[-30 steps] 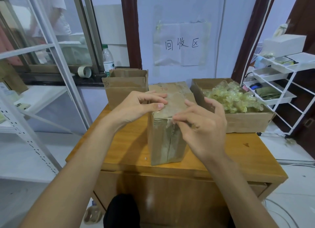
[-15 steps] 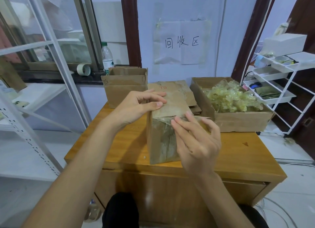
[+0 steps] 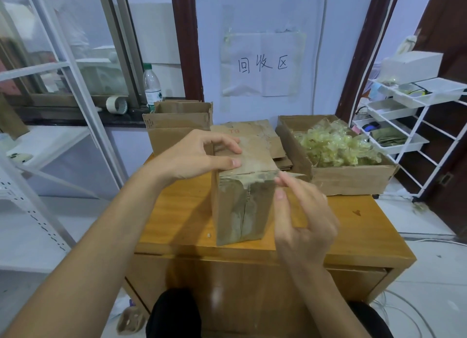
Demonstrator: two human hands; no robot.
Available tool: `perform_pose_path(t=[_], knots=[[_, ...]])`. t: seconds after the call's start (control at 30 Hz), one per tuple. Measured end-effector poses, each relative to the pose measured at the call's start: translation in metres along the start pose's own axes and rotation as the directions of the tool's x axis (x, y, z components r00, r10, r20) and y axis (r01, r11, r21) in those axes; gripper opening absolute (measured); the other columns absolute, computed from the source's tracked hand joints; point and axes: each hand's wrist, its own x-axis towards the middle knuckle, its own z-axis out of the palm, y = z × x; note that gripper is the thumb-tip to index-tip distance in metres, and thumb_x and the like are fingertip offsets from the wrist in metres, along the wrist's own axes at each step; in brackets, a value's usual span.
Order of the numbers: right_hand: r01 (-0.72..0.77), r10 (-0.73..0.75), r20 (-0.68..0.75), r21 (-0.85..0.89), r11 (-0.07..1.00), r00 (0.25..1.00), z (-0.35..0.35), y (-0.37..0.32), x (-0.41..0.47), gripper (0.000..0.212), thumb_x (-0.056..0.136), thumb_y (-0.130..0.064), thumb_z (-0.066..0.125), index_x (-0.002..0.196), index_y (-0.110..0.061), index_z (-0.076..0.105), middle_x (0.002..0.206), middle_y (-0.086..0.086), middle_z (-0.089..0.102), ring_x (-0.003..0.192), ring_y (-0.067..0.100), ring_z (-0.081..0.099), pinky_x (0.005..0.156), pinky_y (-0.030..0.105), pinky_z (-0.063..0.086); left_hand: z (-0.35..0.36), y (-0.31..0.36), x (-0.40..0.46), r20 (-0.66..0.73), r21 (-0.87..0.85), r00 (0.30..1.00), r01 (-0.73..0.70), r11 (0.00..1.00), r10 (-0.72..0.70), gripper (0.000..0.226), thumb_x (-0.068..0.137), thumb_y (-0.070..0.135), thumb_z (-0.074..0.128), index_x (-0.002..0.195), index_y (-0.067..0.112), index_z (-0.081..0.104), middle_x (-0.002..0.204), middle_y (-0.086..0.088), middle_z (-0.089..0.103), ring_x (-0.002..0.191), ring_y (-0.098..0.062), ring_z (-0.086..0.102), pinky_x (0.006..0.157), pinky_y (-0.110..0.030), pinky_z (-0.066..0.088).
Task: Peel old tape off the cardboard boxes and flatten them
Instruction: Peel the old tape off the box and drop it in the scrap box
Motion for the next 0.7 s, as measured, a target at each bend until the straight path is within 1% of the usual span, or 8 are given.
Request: perform_pose_path(t=[0.1,0.17,0.2,0.27,0.33,0.37,0.53,0.7], knots=[[-0.187,0.187,0.007,0.091,0.978,0.982,-0.007,-0.014,0.019,0.013,0.097,-0.009,0.065,0.091,-0.006,0.077,0.077,-0.003,0.072,0.069,0.012,0.068,0.059,0.022,0.05,-0.005,0.015,0.009,0.082,0.224,0.997,-0.016,0.974,-0.002,0.031,0.08,0.053,0.086,0.106,0.04,0.075,0.125,0.021,0.065,0.117,0.003,0.057,0.095,-0.022,0.042],[-0.417,0.41,0.077,0.139,0.898,0.909,-0.009,-0.021,0.03,0.039,0.101,-0.023,0.062,0.065,-0.011,0.069,0.049,0.001,0.057,0.046,0.019,0.056,0.046,0.03,0.042,-0.004,0.024,0.016,0.1,0.342,0.995,-0.009,0.94,-0.026,0.045,0.072,0.073,0.08,0.107,0.046,0.071,0.121,0.022,0.061,0.111,0.001,0.055,0.097,-0.033,0.045],[-0.546,0.526,0.16,0.134,0.827,0.836,-0.009,-0.022,0.035,0.051,0.102,-0.031,0.062,0.057,-0.009,0.063,0.044,0.006,0.051,0.041,0.023,0.052,0.045,0.033,0.041,-0.003,0.027,0.019,0.101,0.391,0.994,-0.005,0.92,-0.038,0.053,0.066,0.081,0.075,0.107,0.048,0.069,0.121,0.023,0.06,0.112,0.0,0.055,0.101,-0.037,0.045],[-0.787,0.715,0.395,0.036,0.615,0.577,-0.007,-0.022,0.046,0.068,0.101,-0.054,0.058,0.053,-0.006,0.062,0.043,0.012,0.049,0.041,0.025,0.054,0.044,0.027,0.04,-0.001,0.034,0.024,0.119,0.465,0.992,-0.009,0.885,-0.053,0.064,0.059,0.089,0.066,0.11,0.05,0.066,0.126,0.023,0.058,0.12,-0.006,0.055,0.11,-0.044,0.042],[-0.909,0.784,0.556,-0.113,0.401,0.276,-0.003,-0.022,0.055,0.076,0.094,-0.072,0.049,0.056,-0.01,0.069,0.048,0.01,0.055,0.044,0.024,0.06,0.045,0.023,0.038,0.002,0.038,0.027,0.149,0.484,0.987,-0.015,0.875,-0.066,0.069,0.06,0.091,0.063,0.115,0.049,0.065,0.129,0.019,0.057,0.124,-0.009,0.055,0.113,-0.048,0.04],[-0.931,0.787,0.582,-0.134,0.341,0.204,-0.001,-0.023,0.057,0.075,0.092,-0.075,0.047,0.059,-0.012,0.071,0.051,0.009,0.059,0.046,0.024,0.062,0.047,0.024,0.037,0.003,0.041,0.027,0.155,0.493,0.985,-0.013,0.87,-0.073,0.072,0.059,0.09,0.063,0.118,0.048,0.064,0.13,0.018,0.056,0.126,-0.01,0.054,0.113,-0.049,0.04],[-0.931,0.756,0.567,0.057,0.359,0.327,0.008,-0.016,0.047,0.048,0.102,-0.048,0.058,0.087,-0.007,0.079,0.068,0.009,0.071,0.056,0.023,0.066,0.052,0.03,0.046,0.006,0.049,0.024,0.122,0.553,0.987,0.02,0.833,-0.105,0.071,0.064,0.083,0.061,0.127,0.05,0.061,0.129,0.016,0.049,0.126,-0.012,0.047,0.113,-0.053,0.038],[-0.904,0.749,0.516,0.146,0.402,0.416,0.011,-0.016,0.029,0.043,0.107,-0.036,0.053,0.087,-0.009,0.079,0.073,0.009,0.075,0.065,0.02,0.067,0.062,0.031,0.052,0.009,0.05,0.022,0.084,0.58,0.993,0.015,0.814,-0.079,0.07,0.062,0.083,0.059,0.124,0.05,0.066,0.102,0.032,0.046,0.106,-0.012,0.049,0.106,-0.047,0.043]])
